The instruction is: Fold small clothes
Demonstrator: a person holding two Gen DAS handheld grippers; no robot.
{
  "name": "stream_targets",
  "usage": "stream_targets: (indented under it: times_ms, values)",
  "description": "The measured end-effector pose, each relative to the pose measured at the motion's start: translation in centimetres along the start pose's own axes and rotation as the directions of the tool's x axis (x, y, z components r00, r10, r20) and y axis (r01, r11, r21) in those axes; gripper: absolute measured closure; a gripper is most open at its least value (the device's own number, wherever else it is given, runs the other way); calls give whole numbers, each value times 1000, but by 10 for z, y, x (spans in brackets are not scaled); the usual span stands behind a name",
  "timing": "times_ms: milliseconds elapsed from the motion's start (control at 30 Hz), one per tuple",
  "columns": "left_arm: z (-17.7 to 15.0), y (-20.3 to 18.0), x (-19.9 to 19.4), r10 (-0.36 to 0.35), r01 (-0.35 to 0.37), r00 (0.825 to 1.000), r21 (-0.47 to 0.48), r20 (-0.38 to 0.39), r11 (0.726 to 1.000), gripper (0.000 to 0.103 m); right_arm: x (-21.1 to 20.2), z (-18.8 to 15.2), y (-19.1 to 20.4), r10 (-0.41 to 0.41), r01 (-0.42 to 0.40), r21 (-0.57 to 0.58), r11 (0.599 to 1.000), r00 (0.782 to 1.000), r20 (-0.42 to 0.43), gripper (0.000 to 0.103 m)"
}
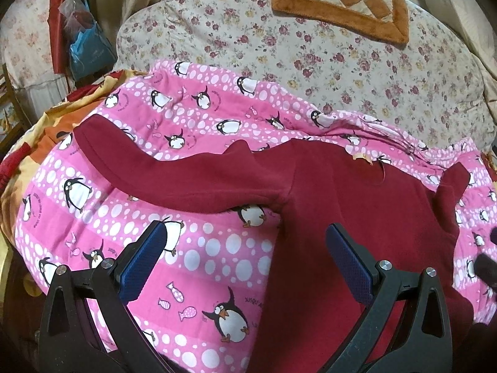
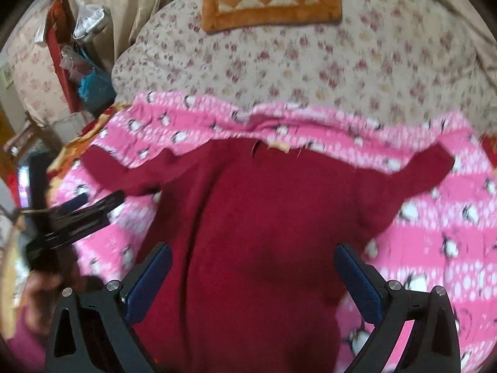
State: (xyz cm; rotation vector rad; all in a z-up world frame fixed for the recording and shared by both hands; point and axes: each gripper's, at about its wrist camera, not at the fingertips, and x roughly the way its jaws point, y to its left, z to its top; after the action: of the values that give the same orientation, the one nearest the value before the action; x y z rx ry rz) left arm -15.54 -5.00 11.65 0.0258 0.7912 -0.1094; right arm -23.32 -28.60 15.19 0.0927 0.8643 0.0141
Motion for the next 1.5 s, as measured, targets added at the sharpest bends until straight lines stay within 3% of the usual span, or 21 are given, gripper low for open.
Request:
stream_targets:
  times_ms: [233,467,700,800,1500]
  values:
    - [0,-7,12,11,-11,1000,15,-12,1000,1,51,9,16,-69,69,-56,996,998,3,0]
    - [-9,-25,45,5,-4,999,32,-45,999,1,84,2,-3,-22,18,88,996,999,49,0]
    - [-22,-28,76,18,-14,997,58,-70,998,1,115,-12,-17,-24,21,103,994,999,32,0]
    - [-26,-30,85,18,-11,995,76,-96,997,1,120,-14,-18,-14,12,103,995,1000,19,0]
    - [-35,-33,84,32,-26,996,74,-85,997,1,131,-27,-9,-49,51,70,996,998,-29,0]
